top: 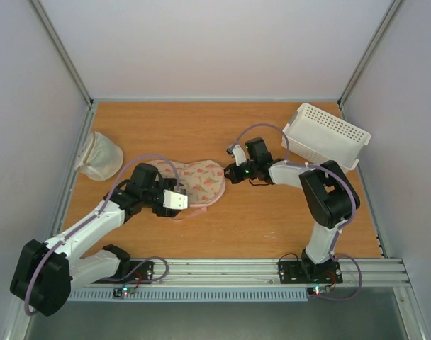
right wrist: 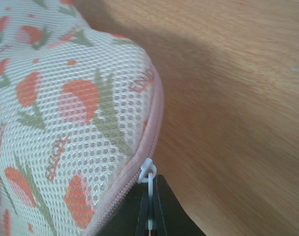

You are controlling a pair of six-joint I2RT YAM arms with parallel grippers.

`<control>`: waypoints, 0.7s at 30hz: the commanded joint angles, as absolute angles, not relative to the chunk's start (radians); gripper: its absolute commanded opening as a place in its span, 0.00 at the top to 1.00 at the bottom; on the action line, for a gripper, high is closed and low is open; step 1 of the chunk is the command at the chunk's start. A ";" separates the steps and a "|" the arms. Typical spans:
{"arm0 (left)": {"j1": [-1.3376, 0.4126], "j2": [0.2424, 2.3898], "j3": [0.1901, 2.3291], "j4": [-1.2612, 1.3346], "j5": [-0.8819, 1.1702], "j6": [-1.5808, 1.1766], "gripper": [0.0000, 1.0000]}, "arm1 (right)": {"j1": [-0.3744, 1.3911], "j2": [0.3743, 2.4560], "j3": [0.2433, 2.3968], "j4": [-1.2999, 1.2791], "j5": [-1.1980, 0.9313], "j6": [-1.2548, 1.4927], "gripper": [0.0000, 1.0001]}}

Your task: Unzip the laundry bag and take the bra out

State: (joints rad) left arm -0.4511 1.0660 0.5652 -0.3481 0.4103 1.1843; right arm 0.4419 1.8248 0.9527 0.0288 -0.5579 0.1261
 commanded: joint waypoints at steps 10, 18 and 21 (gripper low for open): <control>-0.457 1.058 0.665 -0.458 0.514 0.807 0.21 | 0.620 1.697 0.916 0.087 -0.569 0.229 0.99; -0.564 1.070 0.706 -0.484 0.344 0.479 0.21 | 0.760 1.724 0.972 0.120 -0.582 0.277 0.99; -0.581 1.074 0.687 -0.484 0.242 0.489 0.21 | 0.777 1.729 0.989 0.121 -0.584 0.283 0.99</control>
